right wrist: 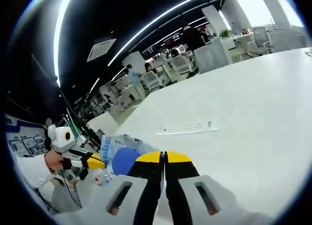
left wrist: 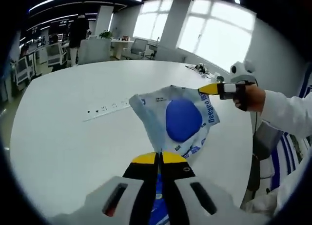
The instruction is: Arrange the tabletop items into an orderly group along one side of the table until the central work area is clear of visible clutter.
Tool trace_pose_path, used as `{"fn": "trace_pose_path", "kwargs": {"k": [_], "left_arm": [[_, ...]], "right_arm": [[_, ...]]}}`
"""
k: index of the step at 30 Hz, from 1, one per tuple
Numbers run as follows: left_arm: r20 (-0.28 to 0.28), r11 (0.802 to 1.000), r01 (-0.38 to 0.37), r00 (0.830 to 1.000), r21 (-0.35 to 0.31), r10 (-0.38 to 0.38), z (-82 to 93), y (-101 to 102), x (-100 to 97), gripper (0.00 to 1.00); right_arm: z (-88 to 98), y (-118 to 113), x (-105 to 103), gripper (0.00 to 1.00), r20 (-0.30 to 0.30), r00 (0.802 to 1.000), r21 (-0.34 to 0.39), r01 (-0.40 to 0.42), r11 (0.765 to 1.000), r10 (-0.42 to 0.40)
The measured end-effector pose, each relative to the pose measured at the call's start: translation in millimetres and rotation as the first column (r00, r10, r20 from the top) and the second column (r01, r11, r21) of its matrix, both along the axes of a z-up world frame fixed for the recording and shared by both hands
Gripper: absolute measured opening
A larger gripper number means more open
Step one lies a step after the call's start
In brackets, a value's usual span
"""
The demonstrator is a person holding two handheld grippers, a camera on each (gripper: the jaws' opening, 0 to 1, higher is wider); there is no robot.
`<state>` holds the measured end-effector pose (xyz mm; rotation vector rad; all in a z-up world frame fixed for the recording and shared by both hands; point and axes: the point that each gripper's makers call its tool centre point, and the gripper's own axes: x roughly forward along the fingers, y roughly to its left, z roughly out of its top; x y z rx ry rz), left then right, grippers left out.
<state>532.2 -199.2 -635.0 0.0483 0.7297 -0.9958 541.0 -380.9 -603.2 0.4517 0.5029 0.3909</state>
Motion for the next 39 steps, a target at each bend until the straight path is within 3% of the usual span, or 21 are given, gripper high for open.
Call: {"fn": "trace_pose_path", "kwargs": {"k": [17, 28, 39], "left_arm": [[-0.098, 0.995, -0.025, 0.995, 0.092, 0.034, -57.5, -6, 23.1, 0.0], [-0.154, 0.995, -0.03, 0.987, 0.098, 0.045, -81.2, -16, 30.8, 0.0], [-0.236, 0.993, -0.07, 0.968, 0.095, 0.091, -104.6, -26, 36.2, 0.0]], "right_arm": [[-59.0, -4, 34, 0.0, -0.111, 0.994, -0.07, -0.032, 0.997, 0.024], [-87.7, -11, 37, 0.0, -0.171, 0.985, -0.086, -0.032, 0.996, 0.017], [-112.8, -23, 43, 0.0, -0.223, 0.975, -0.102, -0.026, 0.994, 0.002]]}}
